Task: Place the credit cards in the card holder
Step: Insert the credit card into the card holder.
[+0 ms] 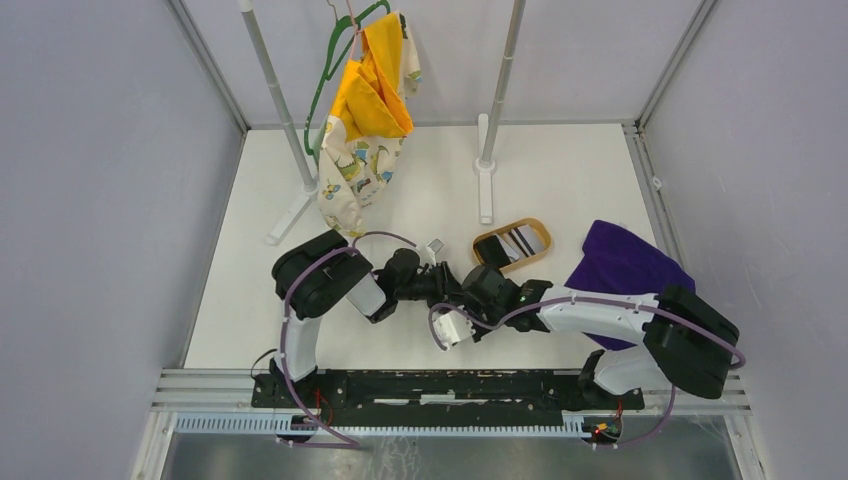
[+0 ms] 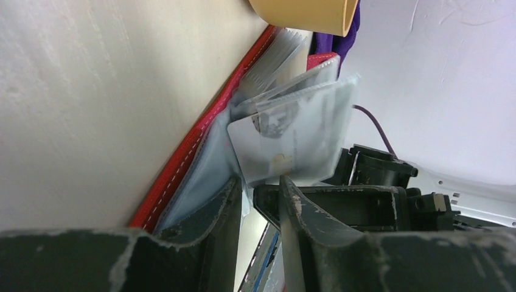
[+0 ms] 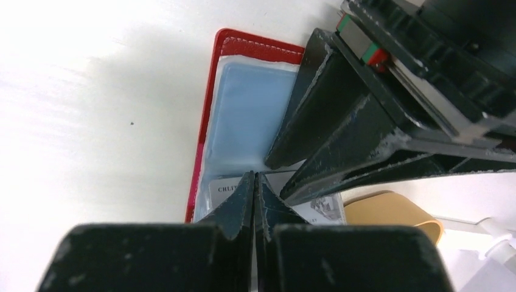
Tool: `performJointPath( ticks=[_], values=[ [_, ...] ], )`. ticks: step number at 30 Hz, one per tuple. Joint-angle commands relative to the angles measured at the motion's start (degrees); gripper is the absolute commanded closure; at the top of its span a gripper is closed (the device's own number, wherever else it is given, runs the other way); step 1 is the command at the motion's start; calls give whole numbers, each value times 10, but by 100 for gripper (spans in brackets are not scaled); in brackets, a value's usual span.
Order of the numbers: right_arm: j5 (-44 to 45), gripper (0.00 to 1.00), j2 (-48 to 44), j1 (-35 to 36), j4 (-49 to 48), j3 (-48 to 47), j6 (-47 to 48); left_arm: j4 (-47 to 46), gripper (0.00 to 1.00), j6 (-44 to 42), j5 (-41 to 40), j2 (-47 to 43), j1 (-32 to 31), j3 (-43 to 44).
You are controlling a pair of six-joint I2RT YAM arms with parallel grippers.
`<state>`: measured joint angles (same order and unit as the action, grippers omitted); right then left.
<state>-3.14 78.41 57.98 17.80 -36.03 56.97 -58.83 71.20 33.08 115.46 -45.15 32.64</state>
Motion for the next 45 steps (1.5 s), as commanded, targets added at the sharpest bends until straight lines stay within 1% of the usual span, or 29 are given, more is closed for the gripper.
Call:
performJointPath(
  ticks=[1,4,7,10,14,18,22,27,30,38,45],
  values=[
    [-87,98,-43,-35,53,-24,5,37,63,-49,-14,-25,-5,2],
    [-150,97,-73,-78,63,-26,4,48,63,-58,-21,-39,-5,0],
    [-180,96,-92,-116,65,-23,0,57,63,-64,-27,-55,-5,-2],
    [-164,95,-92,-132,55,-16,-9,70,63,-74,-33,-74,-4,-4],
    [-132,95,-64,-140,57,-20,-16,94,63,-89,-44,-99,-5,-9],
    [-123,95,-55,-143,60,-22,-21,146,65,-115,-65,-124,-5,-8],
    [-130,95,-62,-151,60,-23,-23,206,72,-139,-88,-134,-6,-2],
    [-140,95,-69,-158,61,-24,-24,252,84,-156,-100,-128,-12,17],
    [-139,95,-69,-159,60,-24,-24,276,87,-165,-107,-118,-21,35],
    [-145,94,-78,-166,60,-26,-29,298,88,-172,-110,-98,-41,76],
    [-142,91,-112,-203,60,-18,-28,311,86,-176,-109,-96,-44,97]
  ],
)
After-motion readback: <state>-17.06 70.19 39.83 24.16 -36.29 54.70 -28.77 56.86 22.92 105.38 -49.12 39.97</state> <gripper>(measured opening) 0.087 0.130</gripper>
